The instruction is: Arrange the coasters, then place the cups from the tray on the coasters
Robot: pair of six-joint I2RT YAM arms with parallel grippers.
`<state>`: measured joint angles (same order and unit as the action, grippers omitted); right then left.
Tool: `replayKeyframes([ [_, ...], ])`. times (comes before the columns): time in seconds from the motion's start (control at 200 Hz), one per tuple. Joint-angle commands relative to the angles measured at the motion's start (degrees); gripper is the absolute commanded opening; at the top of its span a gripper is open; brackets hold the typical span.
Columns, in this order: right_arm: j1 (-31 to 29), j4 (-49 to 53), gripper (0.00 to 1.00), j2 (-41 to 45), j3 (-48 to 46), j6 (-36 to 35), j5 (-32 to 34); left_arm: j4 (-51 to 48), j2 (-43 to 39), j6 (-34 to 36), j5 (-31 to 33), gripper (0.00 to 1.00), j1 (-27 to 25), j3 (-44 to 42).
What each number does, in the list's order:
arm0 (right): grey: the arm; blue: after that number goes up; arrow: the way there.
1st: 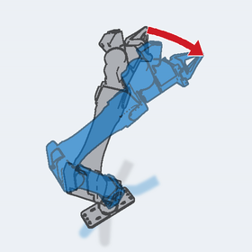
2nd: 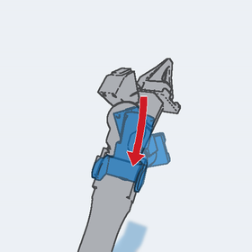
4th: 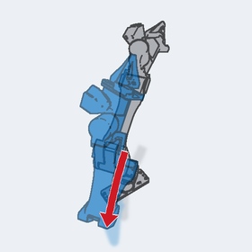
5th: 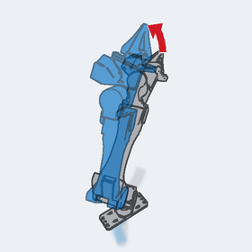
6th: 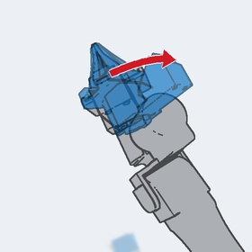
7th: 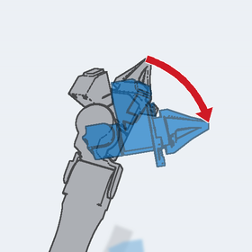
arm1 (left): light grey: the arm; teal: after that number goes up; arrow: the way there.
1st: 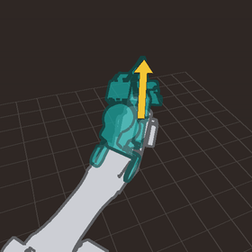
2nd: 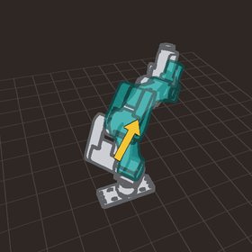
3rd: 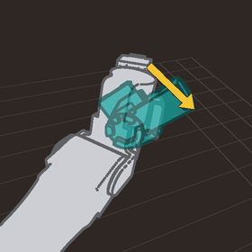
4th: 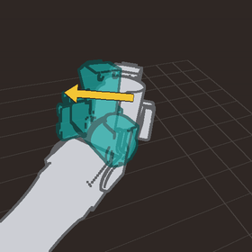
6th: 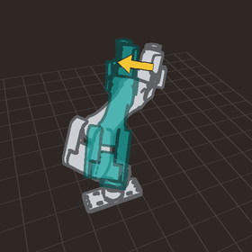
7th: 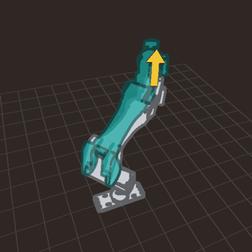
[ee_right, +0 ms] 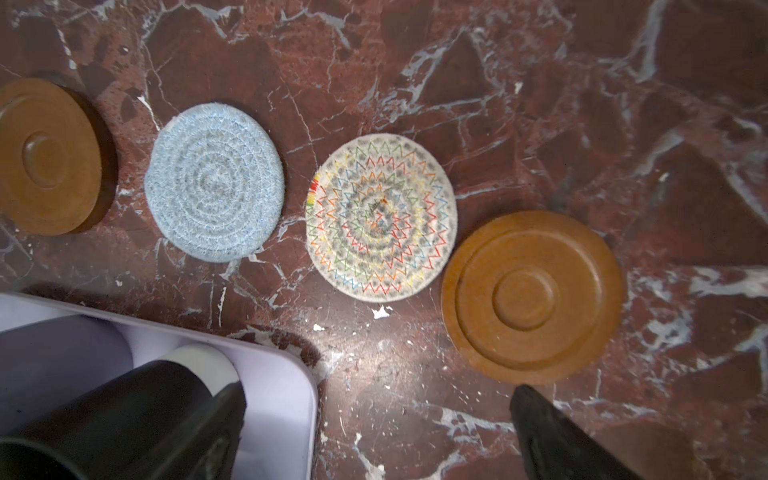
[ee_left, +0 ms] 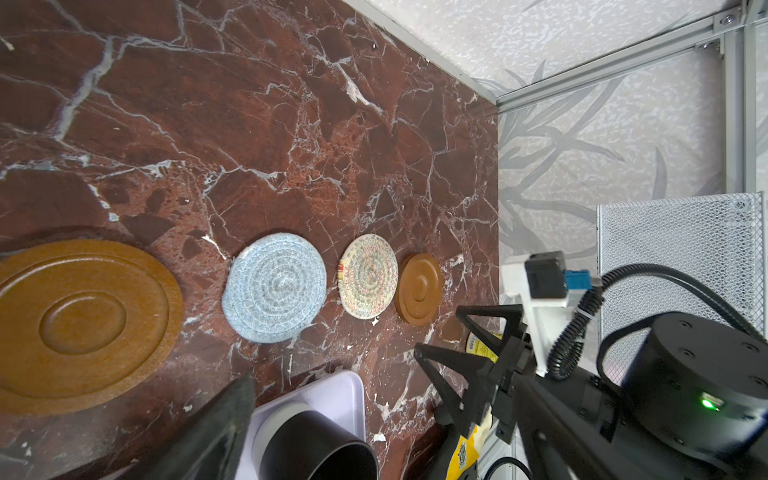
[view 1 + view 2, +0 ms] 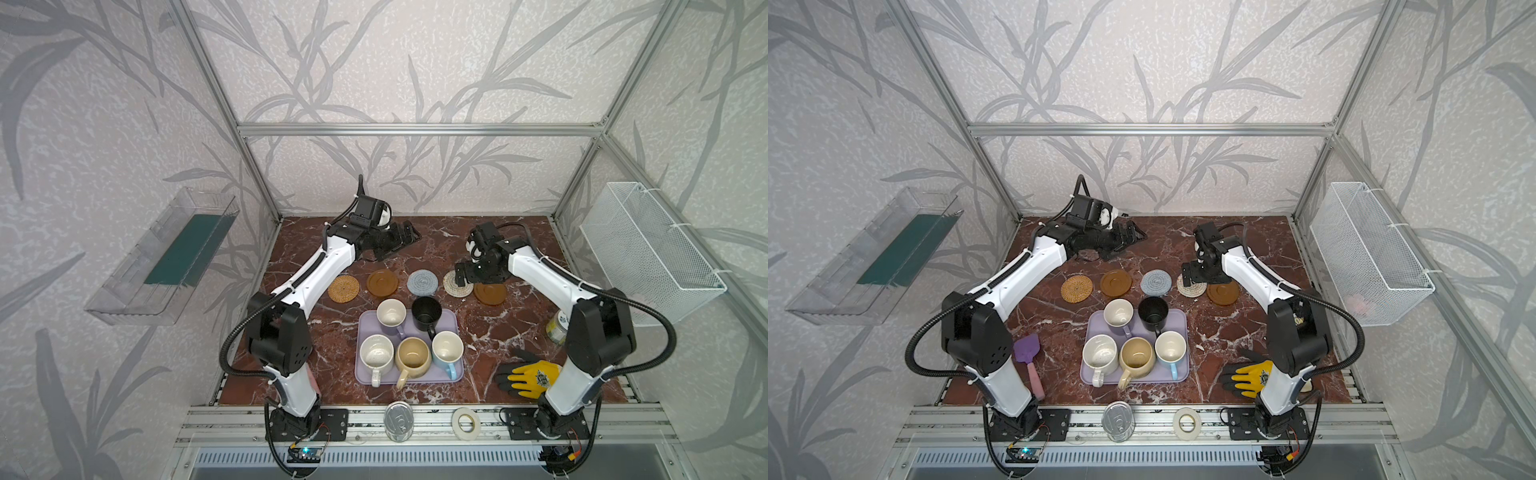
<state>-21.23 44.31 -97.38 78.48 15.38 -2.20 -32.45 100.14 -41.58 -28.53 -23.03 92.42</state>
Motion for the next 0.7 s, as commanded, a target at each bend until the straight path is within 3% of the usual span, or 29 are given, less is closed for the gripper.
replayKeyframes([
  [0.0, 2.4, -3.0, 0.99, 3.7, -4.7, 1.5, 1.7, -4.4, -2.8, 1.0, 1.8, 0.99, -1.2, 0.0],
  [0.19, 6.3, -7.2, 1.00, 5.4, -12.0, 1.4, 2.2, 1.5, -7.0, -3.1, 0.7, 0.99, -2.3, -7.7],
  [0.34, 8.0, -6.6, 1.00, 2.4, -12.4, 0.4, 3.9, 7.1, -10.9, -8.7, -0.1, 0.99, -4.0, -13.4],
  [0.545, 10.5, -7.3, 1.00, -0.8, -12.0, 0.2, 5.1, 5.6, -12.1, -7.6, 1.1, 0.99, -5.8, -13.3],
  [0.695, 11.7, -6.0, 0.92, -4.9, -9.3, -2.0, 5.0, 3.2, -10.7, -7.1, 3.1, 0.97, -9.5, -11.2],
])
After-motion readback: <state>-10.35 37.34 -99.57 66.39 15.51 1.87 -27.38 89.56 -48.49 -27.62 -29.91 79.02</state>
